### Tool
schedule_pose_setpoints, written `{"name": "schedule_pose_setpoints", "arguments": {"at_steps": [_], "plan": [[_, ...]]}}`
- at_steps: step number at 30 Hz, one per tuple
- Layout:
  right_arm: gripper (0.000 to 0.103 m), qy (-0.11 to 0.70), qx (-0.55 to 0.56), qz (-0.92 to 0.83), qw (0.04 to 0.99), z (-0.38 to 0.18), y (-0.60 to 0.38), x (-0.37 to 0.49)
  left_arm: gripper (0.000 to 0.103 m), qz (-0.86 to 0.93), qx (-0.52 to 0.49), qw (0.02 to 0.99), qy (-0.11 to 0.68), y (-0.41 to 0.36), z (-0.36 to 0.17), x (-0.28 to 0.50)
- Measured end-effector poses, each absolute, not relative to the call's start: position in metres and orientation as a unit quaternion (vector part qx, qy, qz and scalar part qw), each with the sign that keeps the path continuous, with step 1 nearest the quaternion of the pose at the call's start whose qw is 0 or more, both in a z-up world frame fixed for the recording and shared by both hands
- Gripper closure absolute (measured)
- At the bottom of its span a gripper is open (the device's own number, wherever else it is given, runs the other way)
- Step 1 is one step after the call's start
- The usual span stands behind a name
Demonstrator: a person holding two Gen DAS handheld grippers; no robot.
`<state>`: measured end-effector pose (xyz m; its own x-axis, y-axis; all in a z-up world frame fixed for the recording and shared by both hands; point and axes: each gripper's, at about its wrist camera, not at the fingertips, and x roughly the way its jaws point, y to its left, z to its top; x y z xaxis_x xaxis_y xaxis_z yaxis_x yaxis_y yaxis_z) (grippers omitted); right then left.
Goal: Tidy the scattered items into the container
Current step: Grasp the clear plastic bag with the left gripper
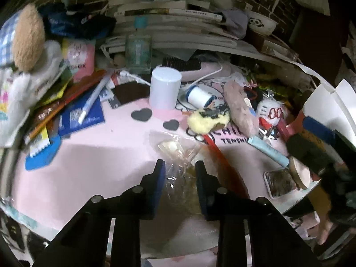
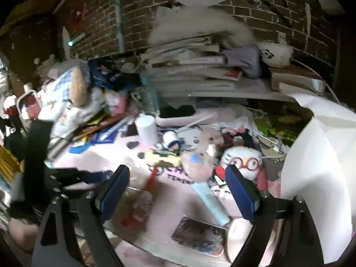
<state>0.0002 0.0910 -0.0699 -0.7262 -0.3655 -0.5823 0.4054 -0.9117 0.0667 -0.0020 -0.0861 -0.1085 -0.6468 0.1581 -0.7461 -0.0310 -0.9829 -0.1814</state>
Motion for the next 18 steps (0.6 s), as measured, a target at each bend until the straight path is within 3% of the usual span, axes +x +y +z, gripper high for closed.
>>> {"name": "schedule_pose_setpoints", "arguments": {"at_steps": [18], "plan": [[0.017, 0.075, 0.290, -0.940, 0.161, -0.102, 0.086, -0.004, 0.093, 0.917, -0.388, 0.083, -0.047, -0.075, -0.057, -0.013]]}}
